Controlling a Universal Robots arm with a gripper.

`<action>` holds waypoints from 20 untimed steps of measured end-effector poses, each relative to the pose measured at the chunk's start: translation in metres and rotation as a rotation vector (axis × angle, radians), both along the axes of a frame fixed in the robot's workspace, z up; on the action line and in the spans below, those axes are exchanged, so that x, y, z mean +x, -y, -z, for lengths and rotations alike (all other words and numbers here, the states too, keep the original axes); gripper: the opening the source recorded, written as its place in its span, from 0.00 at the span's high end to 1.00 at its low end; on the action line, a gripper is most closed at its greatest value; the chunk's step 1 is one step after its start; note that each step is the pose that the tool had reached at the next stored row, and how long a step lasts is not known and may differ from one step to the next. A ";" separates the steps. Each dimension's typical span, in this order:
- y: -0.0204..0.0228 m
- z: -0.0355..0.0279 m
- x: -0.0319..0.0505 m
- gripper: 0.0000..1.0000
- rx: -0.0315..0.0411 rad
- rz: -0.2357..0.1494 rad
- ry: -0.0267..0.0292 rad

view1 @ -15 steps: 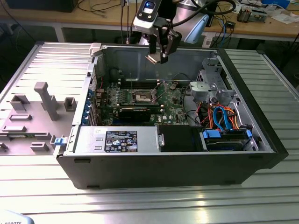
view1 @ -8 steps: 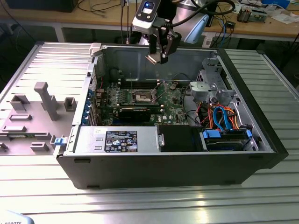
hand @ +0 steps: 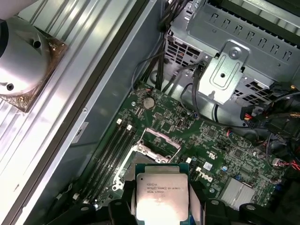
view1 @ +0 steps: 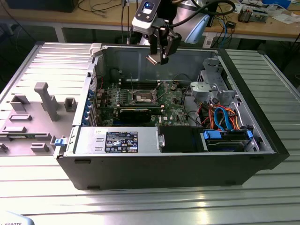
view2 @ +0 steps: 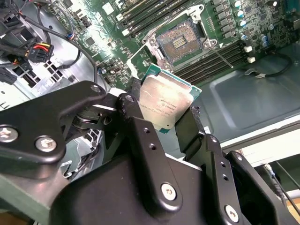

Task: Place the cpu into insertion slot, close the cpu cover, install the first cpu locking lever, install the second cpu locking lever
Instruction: 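Place the cpu into insertion slot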

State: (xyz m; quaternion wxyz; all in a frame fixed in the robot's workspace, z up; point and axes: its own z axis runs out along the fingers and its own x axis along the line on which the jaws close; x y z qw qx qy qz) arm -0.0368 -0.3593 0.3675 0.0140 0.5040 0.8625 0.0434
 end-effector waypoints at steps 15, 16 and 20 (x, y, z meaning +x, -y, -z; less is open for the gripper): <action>0.0000 0.0038 -0.0023 0.46 -0.0001 0.174 -0.0015; 0.0000 0.0041 -0.0026 0.46 -0.0001 0.187 -0.0018; 0.0000 0.0047 -0.0029 0.46 -0.0003 0.208 -0.0020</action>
